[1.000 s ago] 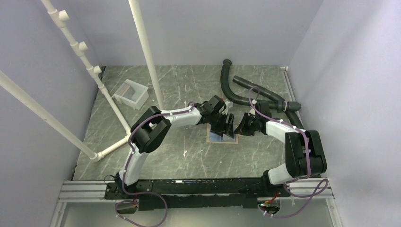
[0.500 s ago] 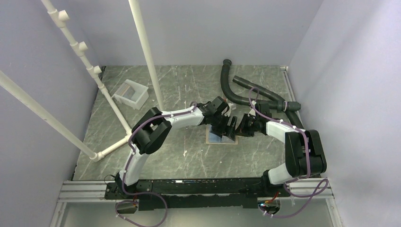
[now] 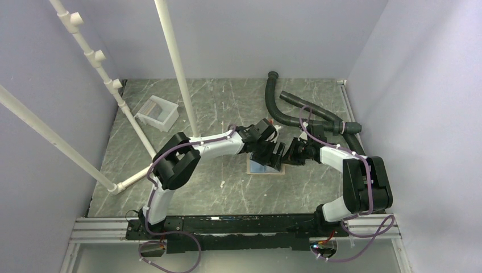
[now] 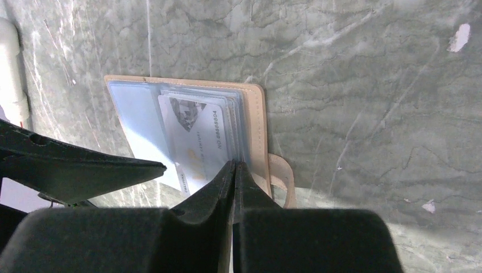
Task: Put the credit cards into the card holder
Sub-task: Insert the credit card into the card holder.
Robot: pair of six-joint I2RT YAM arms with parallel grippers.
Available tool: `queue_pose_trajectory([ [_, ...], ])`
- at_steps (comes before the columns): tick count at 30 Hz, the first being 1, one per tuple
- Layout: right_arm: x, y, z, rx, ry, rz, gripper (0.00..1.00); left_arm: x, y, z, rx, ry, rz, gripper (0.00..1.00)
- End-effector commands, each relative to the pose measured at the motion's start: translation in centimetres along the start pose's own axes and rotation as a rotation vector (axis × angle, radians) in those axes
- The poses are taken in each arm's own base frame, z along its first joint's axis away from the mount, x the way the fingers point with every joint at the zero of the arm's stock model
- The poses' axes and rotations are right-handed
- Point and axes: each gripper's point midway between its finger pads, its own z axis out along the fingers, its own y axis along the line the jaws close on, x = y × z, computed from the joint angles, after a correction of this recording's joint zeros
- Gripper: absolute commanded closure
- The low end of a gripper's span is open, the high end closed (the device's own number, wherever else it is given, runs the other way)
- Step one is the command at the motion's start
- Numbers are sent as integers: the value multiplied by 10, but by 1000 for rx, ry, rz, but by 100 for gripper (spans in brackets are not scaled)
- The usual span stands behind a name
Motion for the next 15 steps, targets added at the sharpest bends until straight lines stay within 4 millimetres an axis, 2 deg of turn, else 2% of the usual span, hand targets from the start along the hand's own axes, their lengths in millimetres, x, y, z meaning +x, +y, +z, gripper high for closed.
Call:
queue_pose_trajectory([
  [1,10,-5,0,15,26,2,96,-9,-12,-12,36,-33,2,18],
  [9,10,-2,-1,0,29,2,96,-15,-22,10,98,3,15,19],
  [12,11,-1,-1,-7,31,4,96,-23,-41,7,189,-25,52,19],
  [15,11,0,0,-12,31,4,96,-31,-56,-5,265,-92,66,19],
])
